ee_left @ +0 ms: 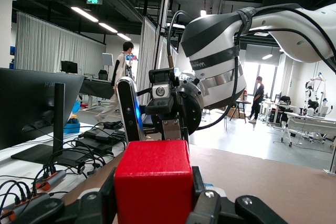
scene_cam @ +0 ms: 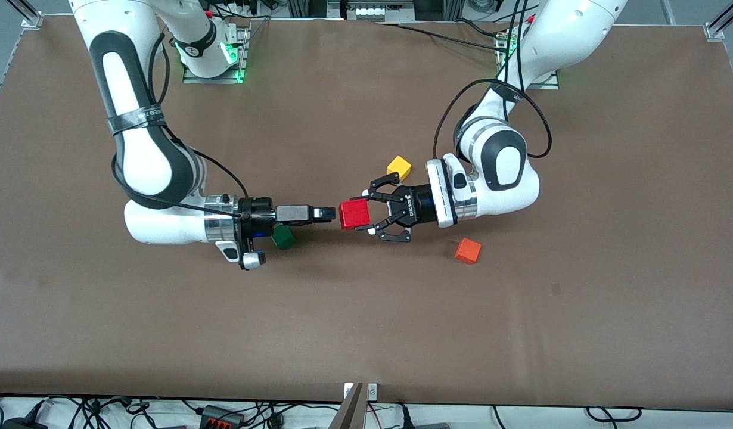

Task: Pass red block to right arm, stack on blue
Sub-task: 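Close the right gripper on the red cube held by the left gripper, then open the left gripper and pull it back from the red cube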

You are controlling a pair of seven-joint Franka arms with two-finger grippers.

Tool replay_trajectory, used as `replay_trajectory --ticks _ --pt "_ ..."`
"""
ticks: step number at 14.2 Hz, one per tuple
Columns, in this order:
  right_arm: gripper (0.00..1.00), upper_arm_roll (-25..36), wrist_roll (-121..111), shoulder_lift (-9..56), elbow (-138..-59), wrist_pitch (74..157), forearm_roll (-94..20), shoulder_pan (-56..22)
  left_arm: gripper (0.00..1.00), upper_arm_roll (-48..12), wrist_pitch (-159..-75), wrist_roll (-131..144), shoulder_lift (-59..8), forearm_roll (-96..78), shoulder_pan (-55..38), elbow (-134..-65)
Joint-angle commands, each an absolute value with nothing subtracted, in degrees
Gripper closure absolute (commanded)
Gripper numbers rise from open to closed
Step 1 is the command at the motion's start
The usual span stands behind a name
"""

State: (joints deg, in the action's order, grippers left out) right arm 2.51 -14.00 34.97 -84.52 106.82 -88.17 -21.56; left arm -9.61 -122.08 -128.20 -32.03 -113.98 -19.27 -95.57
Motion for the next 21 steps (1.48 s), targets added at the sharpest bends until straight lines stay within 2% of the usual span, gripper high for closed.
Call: replay_trajectory --ticks 1,9,13,17,18,19,20,21 --pt "0.0 3.16 -13.1 35.59 -83.23 109.07 -87.19 -23.38 0.99 -9.58 -122.43 -131.04 -32.34 -116.28 -19.6 -95.71" --pt "0.0 2.99 -12.3 36.65 -83.32 109.95 -87.36 -24.34 1.0 -9.58 -122.43 -130.52 -32.43 -116.28 -19.69 -95.63" --pt "0.14 2.81 -12.3 36.65 -83.23 110.04 -87.45 -24.35 1.0 -9.58 -122.43 -130.52 -32.43 -116.28 -19.6 -95.62" --pt "0.16 2.73 -12.13 36.65 -83.14 110.04 -87.63 -24.35 1.0 -9.58 -122.43 -130.69 -32.43 -116.28 -19.6 -95.62" --pt "0.21 2.64 -12.13 36.65 -83.14 110.21 -87.63 -24.35 1.0 -9.58 -122.43 -130.61 -32.34 -116.28 -19.6 -95.62" --pt "0.33 2.64 -12.3 36.65 -83.14 110.13 -87.63 -24.35 1.0 -9.58 -122.34 -130.78 -32.34 -116.28 -19.6 -95.71" --pt "0.63 2.72 -12.65 36.48 -83.14 110.04 -87.54 -24.35 1.0 -9.58 -122.26 -130.78 -32.34 -116.19 -19.51 -95.63" --pt "1.0 2.72 -11.61 36.56 -82.8 109.87 -87.63 -24.26 1.0 -9.58 -122.26 -130.69 -32.26 -116.19 -19.51 -95.63"
